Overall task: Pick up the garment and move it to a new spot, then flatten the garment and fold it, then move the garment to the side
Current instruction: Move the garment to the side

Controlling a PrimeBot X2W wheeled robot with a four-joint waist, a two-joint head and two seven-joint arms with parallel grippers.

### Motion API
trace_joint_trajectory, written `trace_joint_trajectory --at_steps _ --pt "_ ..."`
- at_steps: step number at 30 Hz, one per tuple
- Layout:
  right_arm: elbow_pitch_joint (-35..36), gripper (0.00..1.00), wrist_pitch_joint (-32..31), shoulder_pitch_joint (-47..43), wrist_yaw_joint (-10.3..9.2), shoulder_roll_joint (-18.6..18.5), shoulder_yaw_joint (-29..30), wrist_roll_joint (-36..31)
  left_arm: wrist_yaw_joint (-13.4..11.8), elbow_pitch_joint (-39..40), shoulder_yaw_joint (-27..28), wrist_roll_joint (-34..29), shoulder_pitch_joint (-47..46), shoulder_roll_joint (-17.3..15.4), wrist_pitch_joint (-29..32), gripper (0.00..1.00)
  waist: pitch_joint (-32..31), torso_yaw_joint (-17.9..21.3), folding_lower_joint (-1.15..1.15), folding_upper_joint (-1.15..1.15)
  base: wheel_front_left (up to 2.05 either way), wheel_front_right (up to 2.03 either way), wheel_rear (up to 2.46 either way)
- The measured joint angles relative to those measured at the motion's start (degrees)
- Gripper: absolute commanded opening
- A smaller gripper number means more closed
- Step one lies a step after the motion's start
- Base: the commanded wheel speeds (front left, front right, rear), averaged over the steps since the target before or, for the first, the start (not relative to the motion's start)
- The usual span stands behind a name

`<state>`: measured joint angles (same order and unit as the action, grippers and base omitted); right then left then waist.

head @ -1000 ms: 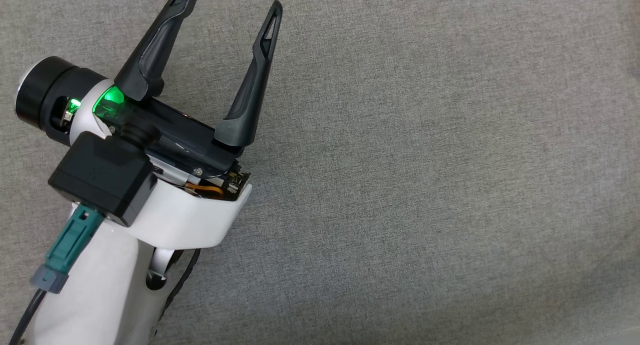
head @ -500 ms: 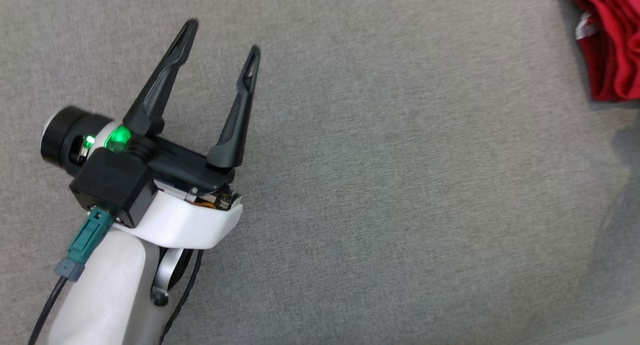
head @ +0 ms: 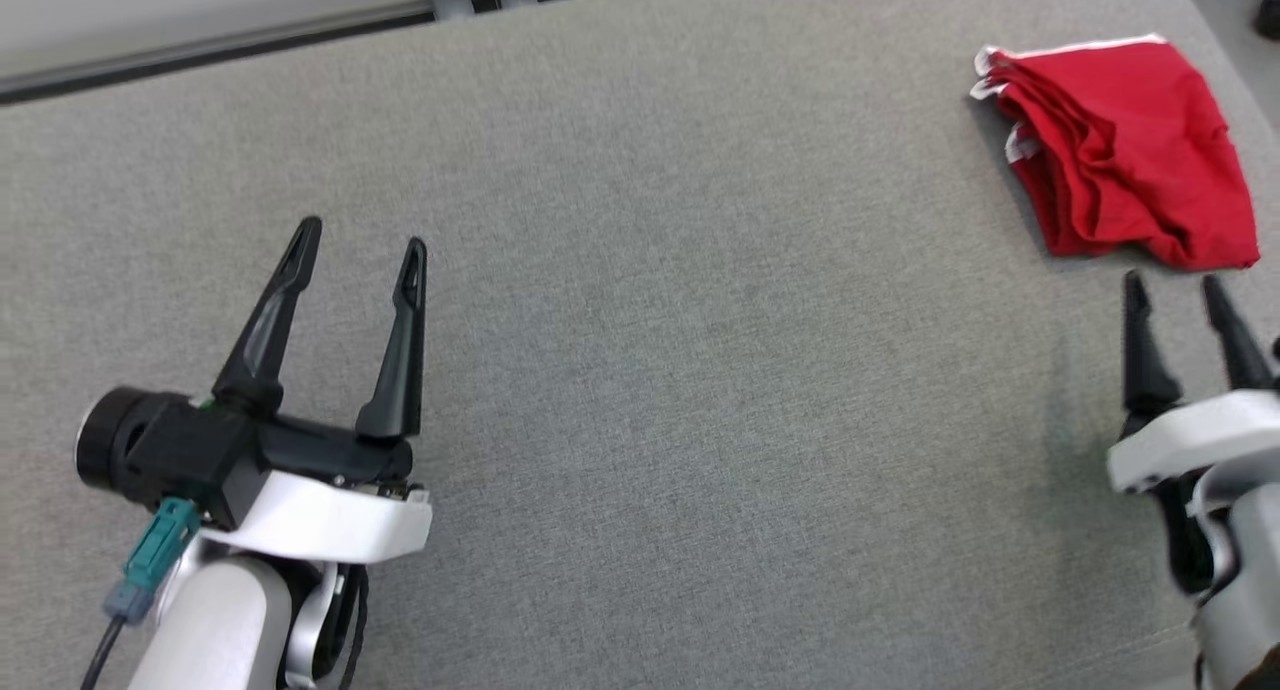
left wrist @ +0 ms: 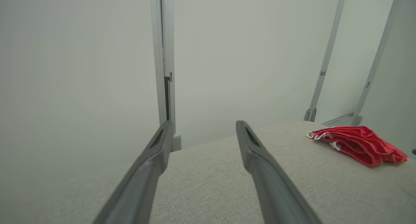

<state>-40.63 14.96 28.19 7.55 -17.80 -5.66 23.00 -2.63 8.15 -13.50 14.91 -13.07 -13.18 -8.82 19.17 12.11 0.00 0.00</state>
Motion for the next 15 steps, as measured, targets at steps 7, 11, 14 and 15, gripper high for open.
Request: trace_joint_trajectory --at_steps 7,11,14,15 --pt "13.6 1.00 -0.7 -9.1 -0.01 5.8 2.4 -5.3 -1.5 -1.3 0.9 1.4 3.3 0.7 -1.0 1.00 -3.5 -2.0 0.00 0.00 0.00 0.00 0.00" --pt "21.3 1.00 -3.7 -12.8 0.00 7.8 3.2 -7.8 -2.7 -2.7 1.1 1.8 5.4 1.4 -1.6 1.00 -5.2 -4.8 0.00 0.00 0.00 0.00 0.00" --pt "24.7 1.00 -5.7 -14.5 -0.02 8.5 3.7 -8.9 -3.3 -3.4 1.6 2.1 6.6 1.5 -1.9 1.00 -6.1 -6.3 0.00 0.00 0.00 0.00 0.00" --pt "28.0 1.00 -7.4 -16.3 -0.02 9.3 3.8 -9.6 -3.9 -4.4 2.0 2.3 8.0 1.5 -2.3 1.00 -7.1 -7.9 0.00 0.00 0.00 0.00 0.00"
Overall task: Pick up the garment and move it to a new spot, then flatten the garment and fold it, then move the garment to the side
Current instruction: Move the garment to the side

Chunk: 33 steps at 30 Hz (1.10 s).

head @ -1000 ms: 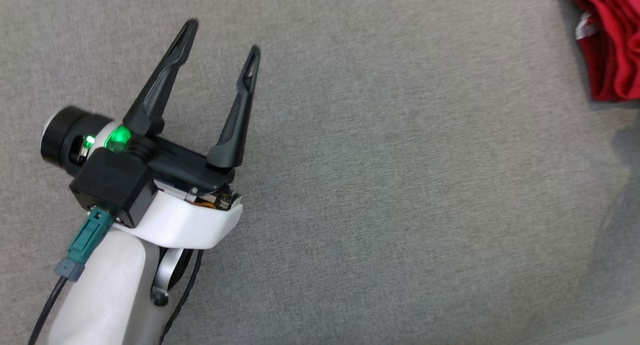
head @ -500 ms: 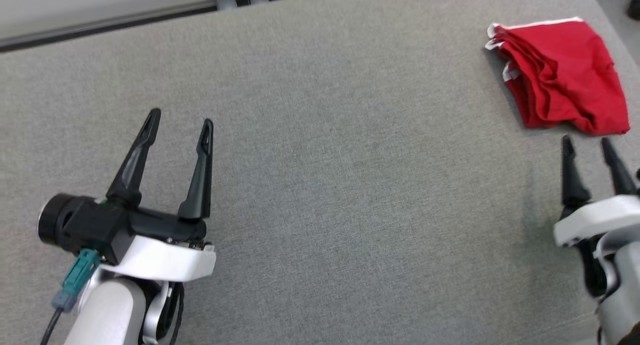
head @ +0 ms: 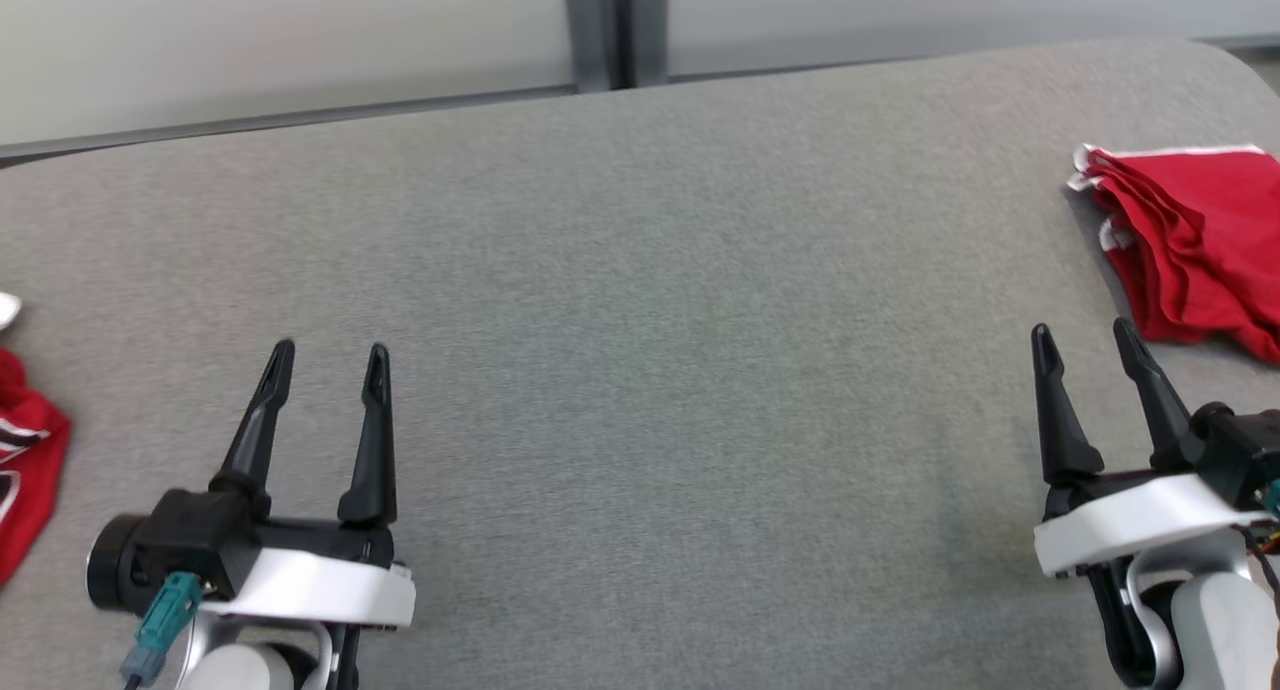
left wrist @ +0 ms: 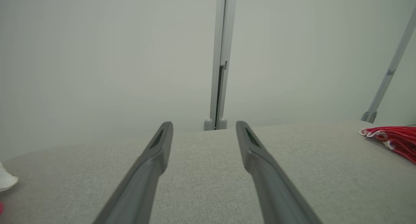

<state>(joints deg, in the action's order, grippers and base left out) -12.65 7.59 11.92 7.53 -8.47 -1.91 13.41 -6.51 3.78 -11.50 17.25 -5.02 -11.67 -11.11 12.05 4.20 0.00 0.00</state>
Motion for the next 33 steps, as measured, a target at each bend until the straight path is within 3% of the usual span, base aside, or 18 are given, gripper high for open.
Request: trace_joint_trajectory --at_steps 13,22,33 --pt "9.7 1.00 -7.3 -11.3 0.00 2.1 -0.1 -2.0 -0.6 -4.0 0.0 1.1 7.1 -0.3 -0.4 1.00 -8.6 -6.4 0.00 0.00 0.00 0.00 0.00" --pt "12.8 1.00 -9.7 -16.6 0.00 2.7 0.3 -2.5 -1.1 -4.5 -0.5 1.5 10.2 -0.8 0.6 1.00 -13.1 -6.7 0.00 0.00 0.00 0.00 0.00" --pt "14.2 1.00 -11.0 -18.1 0.00 3.3 0.3 -2.6 -1.5 -5.7 -0.6 2.3 11.0 -1.3 1.0 1.00 -14.0 -6.3 0.00 0.00 0.00 0.00 0.00"
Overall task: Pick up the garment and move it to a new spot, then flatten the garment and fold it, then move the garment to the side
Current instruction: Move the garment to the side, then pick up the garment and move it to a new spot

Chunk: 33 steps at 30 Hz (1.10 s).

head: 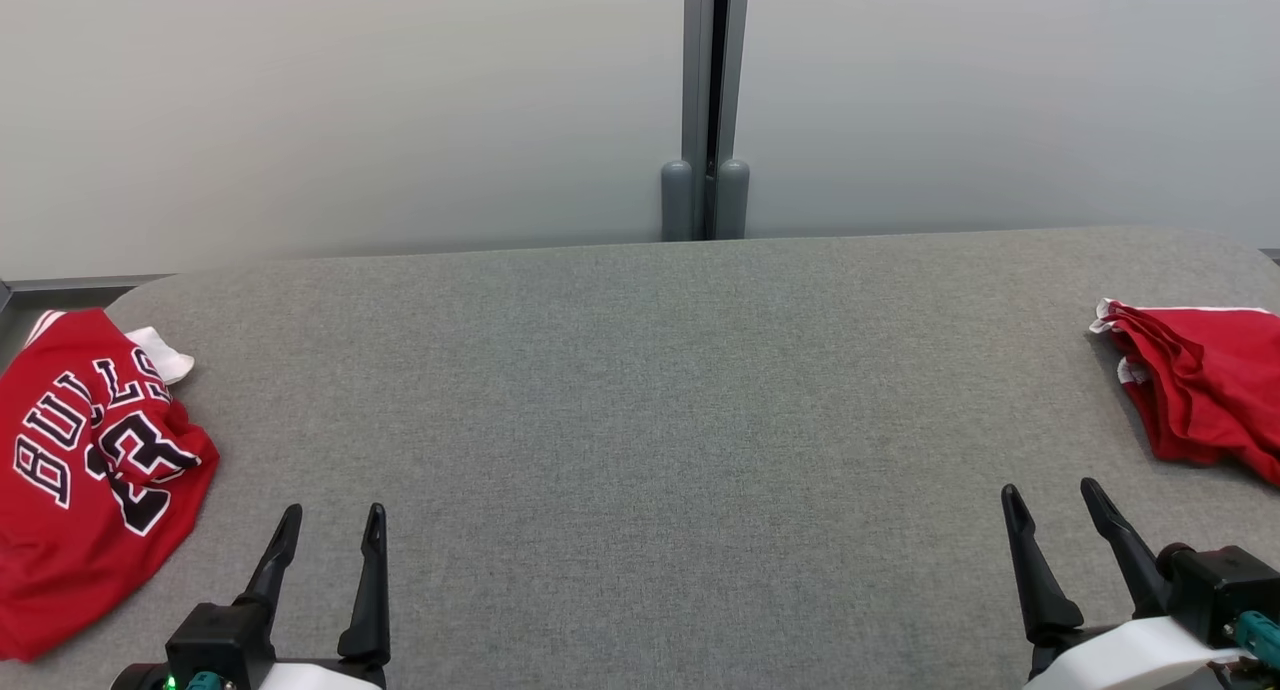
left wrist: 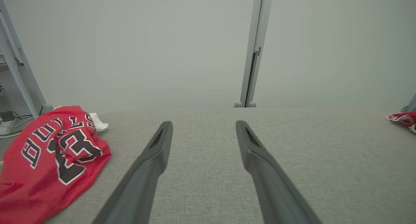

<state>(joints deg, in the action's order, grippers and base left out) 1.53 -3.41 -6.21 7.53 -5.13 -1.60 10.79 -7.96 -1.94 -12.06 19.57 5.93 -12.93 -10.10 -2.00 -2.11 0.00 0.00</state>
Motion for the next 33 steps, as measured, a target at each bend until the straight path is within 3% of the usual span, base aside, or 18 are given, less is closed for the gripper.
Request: trace_joint_trajectory --at_steps 18,33 --pt "0.8 1.00 -0.1 -0.8 0.00 0.4 0.5 0.1 0.1 -1.4 -0.8 0.9 -0.8 -0.1 -0.5 1.00 0.3 -1.5 0.00 0.00 0.00 0.00 0.00" --pt "3.1 1.00 -0.2 -1.1 -0.04 1.1 -1.0 -0.8 0.4 -2.3 -1.1 1.3 -3.2 -0.4 -0.7 1.00 -0.2 -13.4 0.00 0.00 0.00 0.00 0.00"
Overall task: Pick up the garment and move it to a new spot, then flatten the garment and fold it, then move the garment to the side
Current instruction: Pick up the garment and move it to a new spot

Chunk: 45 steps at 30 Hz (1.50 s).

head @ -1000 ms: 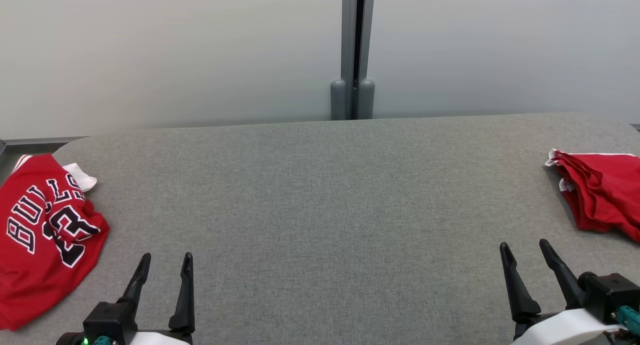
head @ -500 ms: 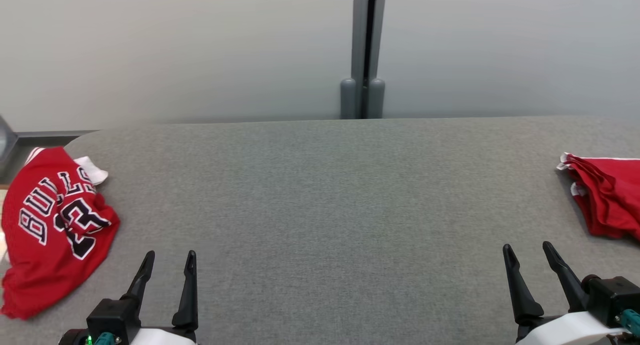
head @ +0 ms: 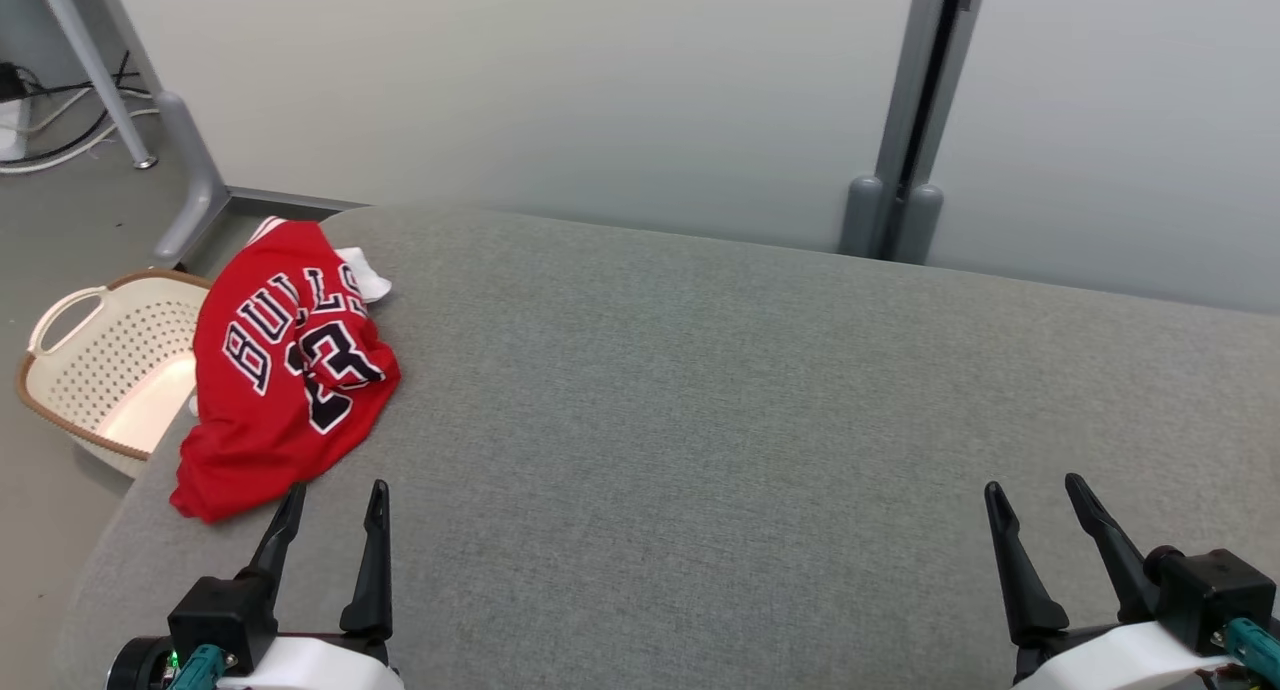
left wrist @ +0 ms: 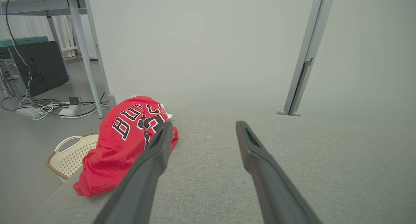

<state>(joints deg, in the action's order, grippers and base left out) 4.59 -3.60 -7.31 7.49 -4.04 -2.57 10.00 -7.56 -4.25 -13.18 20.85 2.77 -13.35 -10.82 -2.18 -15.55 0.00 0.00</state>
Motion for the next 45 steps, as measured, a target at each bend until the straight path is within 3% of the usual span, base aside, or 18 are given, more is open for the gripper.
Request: trace_joint_trajectory --at_steps 12,24,33,45 --pt "0.7 1.00 -0.5 0.2 0.00 0.2 -1.7 0.0 -0.1 0.0 0.5 0.9 -0.2 -0.5 -0.1 1.00 0.0 -7.3 0.00 0.00 0.00 0.00 0.00" --pt "0.8 1.00 -1.0 0.2 0.01 0.3 -1.8 0.2 0.1 -0.1 0.4 1.4 -1.2 -0.6 -1.1 1.00 0.6 -9.0 0.00 0.00 0.00 0.00 0.00" --pt "3.8 1.00 -3.2 3.0 0.00 -1.2 -2.1 0.2 3.4 -6.3 3.1 3.3 -10.3 1.1 -3.9 1.00 5.2 -8.1 0.00 0.00 0.00 0.00 0.00" --pt "9.3 1.00 -7.1 12.4 0.00 -7.1 -2.7 -1.0 11.1 -30.7 10.6 4.9 -30.5 2.6 -4.3 1.00 20.4 -4.5 0.00 0.00 0.00 0.00 0.00"
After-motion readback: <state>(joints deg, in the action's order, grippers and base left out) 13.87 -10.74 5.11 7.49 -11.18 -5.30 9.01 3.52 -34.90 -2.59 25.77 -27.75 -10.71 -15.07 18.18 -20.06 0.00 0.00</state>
